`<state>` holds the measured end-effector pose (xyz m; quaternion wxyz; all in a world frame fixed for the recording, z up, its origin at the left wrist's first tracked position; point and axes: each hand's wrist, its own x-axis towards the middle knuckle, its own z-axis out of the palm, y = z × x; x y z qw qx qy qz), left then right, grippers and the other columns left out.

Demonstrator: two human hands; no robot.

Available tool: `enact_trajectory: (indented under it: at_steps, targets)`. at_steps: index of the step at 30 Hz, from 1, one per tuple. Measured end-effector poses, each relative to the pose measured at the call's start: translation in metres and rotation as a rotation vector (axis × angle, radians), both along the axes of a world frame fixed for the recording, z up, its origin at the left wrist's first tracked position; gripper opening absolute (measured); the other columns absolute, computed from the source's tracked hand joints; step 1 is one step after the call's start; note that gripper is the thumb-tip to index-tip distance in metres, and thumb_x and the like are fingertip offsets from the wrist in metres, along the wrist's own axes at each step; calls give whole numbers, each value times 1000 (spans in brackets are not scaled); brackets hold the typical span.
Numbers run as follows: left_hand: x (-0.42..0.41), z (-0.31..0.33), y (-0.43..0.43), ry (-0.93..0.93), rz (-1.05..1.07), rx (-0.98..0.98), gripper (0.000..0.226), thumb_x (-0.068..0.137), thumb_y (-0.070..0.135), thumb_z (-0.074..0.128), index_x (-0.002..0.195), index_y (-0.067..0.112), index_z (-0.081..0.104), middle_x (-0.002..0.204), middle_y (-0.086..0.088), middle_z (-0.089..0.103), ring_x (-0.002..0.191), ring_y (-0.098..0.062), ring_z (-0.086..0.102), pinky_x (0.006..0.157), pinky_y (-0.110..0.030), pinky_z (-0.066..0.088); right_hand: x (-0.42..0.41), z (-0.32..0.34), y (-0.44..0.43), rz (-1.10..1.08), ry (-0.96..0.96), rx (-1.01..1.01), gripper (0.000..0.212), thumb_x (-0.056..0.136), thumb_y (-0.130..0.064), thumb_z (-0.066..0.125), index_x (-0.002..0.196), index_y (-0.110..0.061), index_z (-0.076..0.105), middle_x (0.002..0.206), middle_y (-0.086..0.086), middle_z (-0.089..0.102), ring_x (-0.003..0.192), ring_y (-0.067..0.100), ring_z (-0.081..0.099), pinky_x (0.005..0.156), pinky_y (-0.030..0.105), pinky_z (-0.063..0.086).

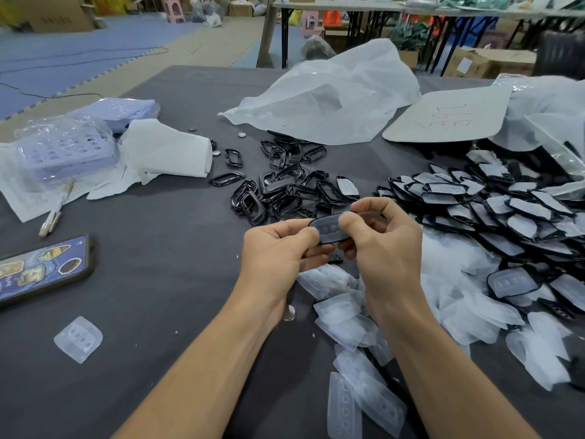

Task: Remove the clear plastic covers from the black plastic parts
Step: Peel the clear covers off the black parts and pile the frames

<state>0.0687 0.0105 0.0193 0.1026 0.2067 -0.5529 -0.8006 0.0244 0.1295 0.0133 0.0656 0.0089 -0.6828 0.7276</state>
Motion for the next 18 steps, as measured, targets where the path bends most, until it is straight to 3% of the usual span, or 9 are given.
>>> enact_trajectory:
  at_steps: [11, 18]
  targets:
    - [-1, 1, 3, 30, -31, -71, 18, 93, -13, 62, 102, -2, 74, 76, -12, 78, 62, -21, 76, 56, -22, 59, -2, -1, 2, 21, 36, 68, 24, 88, -3, 75, 74, -23, 71, 68, -3, 70, 62, 10, 62, 59, 30, 53]
    - [1, 2, -2, 13, -93, -73, 39, 81, -10, 46, 95, 0, 80, 89, -19, 80, 81, -34, 79, 62, -28, 62, -3, -1, 2, 26, 73, 100, 22, 88, -4, 75, 76, -22, 71, 72, 2, 72, 66, 17, 65, 66, 49, 60]
